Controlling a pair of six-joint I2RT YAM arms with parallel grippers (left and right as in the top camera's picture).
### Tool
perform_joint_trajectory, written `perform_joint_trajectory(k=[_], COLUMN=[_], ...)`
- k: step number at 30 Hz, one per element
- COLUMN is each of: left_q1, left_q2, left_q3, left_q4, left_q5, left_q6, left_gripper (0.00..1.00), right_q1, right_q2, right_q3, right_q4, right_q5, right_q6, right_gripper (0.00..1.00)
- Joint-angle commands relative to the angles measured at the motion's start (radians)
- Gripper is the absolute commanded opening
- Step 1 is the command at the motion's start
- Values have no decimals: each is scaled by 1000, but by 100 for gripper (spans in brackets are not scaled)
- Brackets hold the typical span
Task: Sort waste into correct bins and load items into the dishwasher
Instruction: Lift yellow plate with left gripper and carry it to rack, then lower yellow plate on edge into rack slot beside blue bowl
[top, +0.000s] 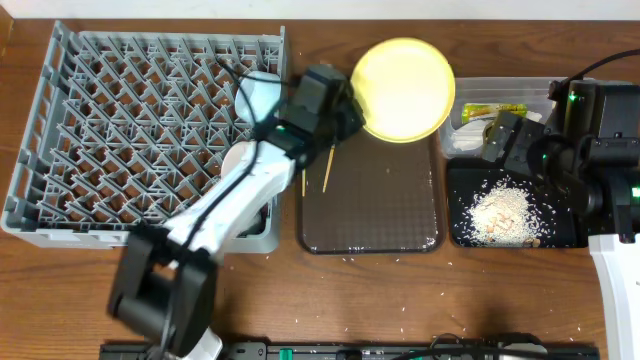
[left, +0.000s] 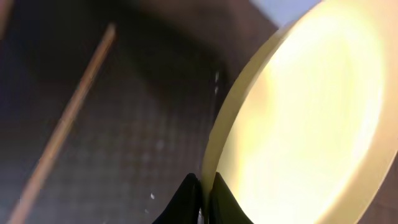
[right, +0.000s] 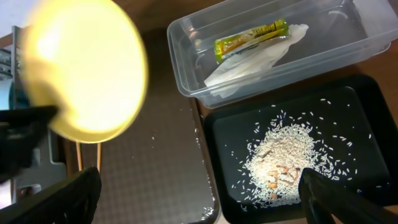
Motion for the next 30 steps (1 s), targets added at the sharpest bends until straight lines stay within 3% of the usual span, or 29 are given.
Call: perform_joint_trajectory(k=[1, 2, 6, 11, 21, 30], left_q1=[87, 104, 194, 251, 413, 414], left_q2=[-137, -158, -264, -276, -185, -44], left_q3=[12, 12, 12, 12, 12, 12], left_q4=[-49, -60, -108, -104, -15, 159], left_q5=[-141, -174, -509, -737, -764, -959], left_q6=[235, 259, 557, 814, 1091, 1380], left_gripper=[7, 8, 7, 8, 8, 8], right_q1=[-10, -10, -10, -10, -10, -10], right_q2=[-2, -2, -2, -2, -2, -2], right_q3=[0, 0, 0, 0, 0, 0], right_q4=[0, 0, 0, 0, 0, 0], right_q5=[6, 6, 6, 6, 6, 6], right_q6=[9, 9, 9, 9, 9, 9], right_gripper=[99, 99, 99, 99, 99, 99])
